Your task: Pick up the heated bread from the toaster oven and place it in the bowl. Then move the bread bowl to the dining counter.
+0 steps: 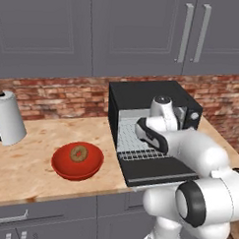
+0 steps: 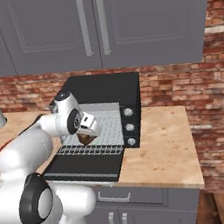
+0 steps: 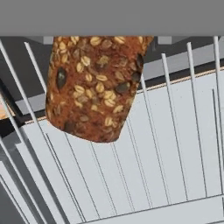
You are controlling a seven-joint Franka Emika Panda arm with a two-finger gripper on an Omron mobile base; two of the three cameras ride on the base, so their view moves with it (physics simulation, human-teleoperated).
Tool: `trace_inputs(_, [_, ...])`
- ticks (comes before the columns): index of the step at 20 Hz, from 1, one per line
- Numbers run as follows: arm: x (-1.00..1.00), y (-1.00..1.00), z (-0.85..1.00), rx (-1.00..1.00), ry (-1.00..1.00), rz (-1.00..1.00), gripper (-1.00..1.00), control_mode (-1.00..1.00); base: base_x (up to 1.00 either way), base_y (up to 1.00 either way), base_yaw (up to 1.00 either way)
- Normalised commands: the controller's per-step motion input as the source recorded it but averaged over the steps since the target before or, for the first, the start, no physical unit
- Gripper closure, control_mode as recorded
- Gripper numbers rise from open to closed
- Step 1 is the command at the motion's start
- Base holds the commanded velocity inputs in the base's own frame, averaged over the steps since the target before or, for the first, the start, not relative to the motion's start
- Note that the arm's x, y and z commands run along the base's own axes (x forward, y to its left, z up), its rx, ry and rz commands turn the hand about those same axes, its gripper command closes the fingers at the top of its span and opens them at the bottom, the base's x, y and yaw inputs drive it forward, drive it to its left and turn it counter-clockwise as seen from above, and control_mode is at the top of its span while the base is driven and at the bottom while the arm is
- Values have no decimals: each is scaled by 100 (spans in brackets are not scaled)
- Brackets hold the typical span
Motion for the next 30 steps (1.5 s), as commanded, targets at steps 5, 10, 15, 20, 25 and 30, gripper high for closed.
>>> trace_inputs(5, [-97, 12, 16, 1, -1, 14, 100, -100, 0, 0, 0])
trace_inputs(10, [-97, 55, 58, 0, -2, 31, 100, -100, 0, 0, 0])
trace_inputs(15, [-59, 97, 73, 0, 0, 38, 100, -100, 0, 0, 0])
trace_inputs(20, [-18, 100, 66, 0, 0, 37, 100, -100, 0, 0, 0])
trace_inputs(25, [7, 100, 26, -3, 0, 28, 100, -100, 0, 0, 0])
trace_inputs(30, [26, 98, -36, -9, 11, 19, 100, -100, 0, 0, 0])
